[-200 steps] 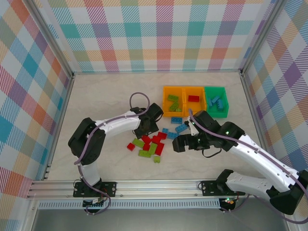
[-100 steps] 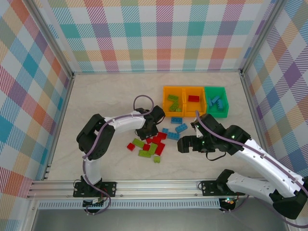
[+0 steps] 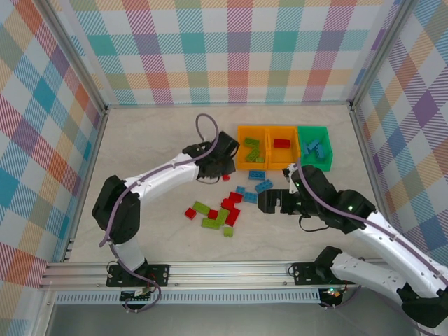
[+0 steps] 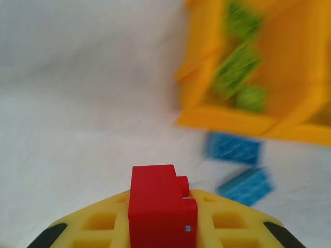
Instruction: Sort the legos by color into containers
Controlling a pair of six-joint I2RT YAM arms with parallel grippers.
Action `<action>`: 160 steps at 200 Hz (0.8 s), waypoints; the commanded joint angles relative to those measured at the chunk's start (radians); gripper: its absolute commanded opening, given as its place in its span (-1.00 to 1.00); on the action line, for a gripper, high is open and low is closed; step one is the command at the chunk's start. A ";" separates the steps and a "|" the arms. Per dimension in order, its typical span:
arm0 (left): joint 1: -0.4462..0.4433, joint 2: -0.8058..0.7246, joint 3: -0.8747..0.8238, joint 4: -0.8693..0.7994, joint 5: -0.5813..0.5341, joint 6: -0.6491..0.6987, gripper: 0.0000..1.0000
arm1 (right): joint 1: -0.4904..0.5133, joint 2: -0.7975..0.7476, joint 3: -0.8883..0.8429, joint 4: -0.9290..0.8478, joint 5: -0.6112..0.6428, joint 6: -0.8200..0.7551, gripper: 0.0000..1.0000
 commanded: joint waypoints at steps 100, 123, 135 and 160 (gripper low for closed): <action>-0.011 0.771 1.046 0.167 0.258 0.278 -0.46 | 0.005 -0.129 -0.085 0.126 0.177 -0.004 0.99; -0.021 0.800 1.071 0.199 0.221 0.286 -0.26 | 0.004 -0.135 -0.085 0.114 0.188 -0.005 0.99; -0.022 0.796 1.071 0.202 0.212 0.285 -0.19 | 0.005 -0.138 -0.084 0.109 0.195 -0.007 0.99; -0.022 0.760 1.069 0.184 0.229 0.288 0.05 | 0.005 -0.139 -0.084 0.110 0.210 -0.007 0.99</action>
